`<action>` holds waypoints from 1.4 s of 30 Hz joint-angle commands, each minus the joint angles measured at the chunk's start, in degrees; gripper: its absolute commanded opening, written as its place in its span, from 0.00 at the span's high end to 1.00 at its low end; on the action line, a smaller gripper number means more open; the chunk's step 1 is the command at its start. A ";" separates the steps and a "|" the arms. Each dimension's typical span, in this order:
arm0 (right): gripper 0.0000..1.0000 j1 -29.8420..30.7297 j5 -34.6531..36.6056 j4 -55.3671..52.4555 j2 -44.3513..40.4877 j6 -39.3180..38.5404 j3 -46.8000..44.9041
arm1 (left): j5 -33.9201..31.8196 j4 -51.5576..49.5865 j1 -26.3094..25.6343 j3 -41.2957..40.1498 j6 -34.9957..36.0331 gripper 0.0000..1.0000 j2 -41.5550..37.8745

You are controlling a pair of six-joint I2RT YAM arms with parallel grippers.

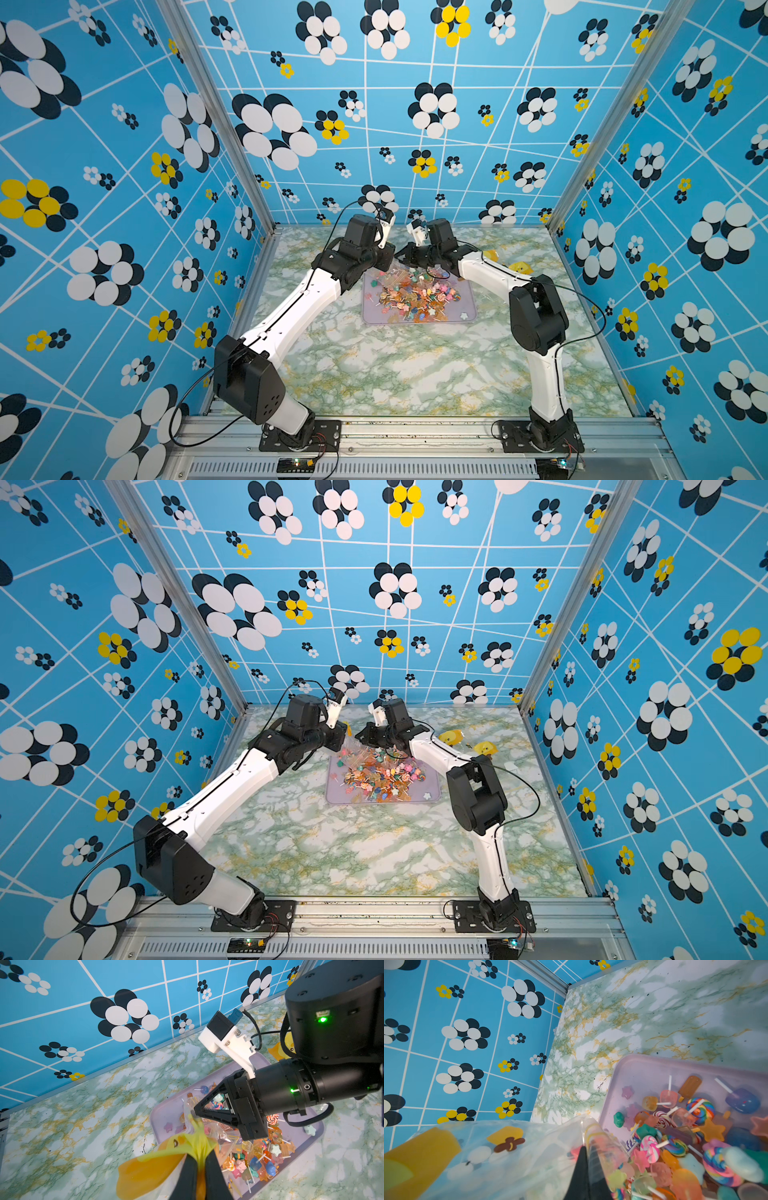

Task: Pour candies out of the ziploc bag
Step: 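Pour the candies out of the ziploc bag onto the tray.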

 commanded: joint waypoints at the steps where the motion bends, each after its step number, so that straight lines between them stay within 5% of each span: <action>1: 1.00 0.10 1.25 -1.47 1.91 0.86 -1.71 | -0.46 3.79 -0.54 3.04 1.01 1.00 -0.40; 30: 1.00 0.01 1.21 -0.23 2.82 1.30 -2.41 | -0.40 -0.49 -0.97 5.22 3.28 1.00 -1.19; 37: 1.00 -0.51 1.16 -0.27 2.70 1.10 -2.67 | -1.17 0.36 -1.06 2.36 2.80 0.72 -2.25; 42: 1.00 -0.54 0.63 0.35 2.70 1.79 -2.68 | -0.83 0.35 -1.15 1.72 2.28 0.68 -2.34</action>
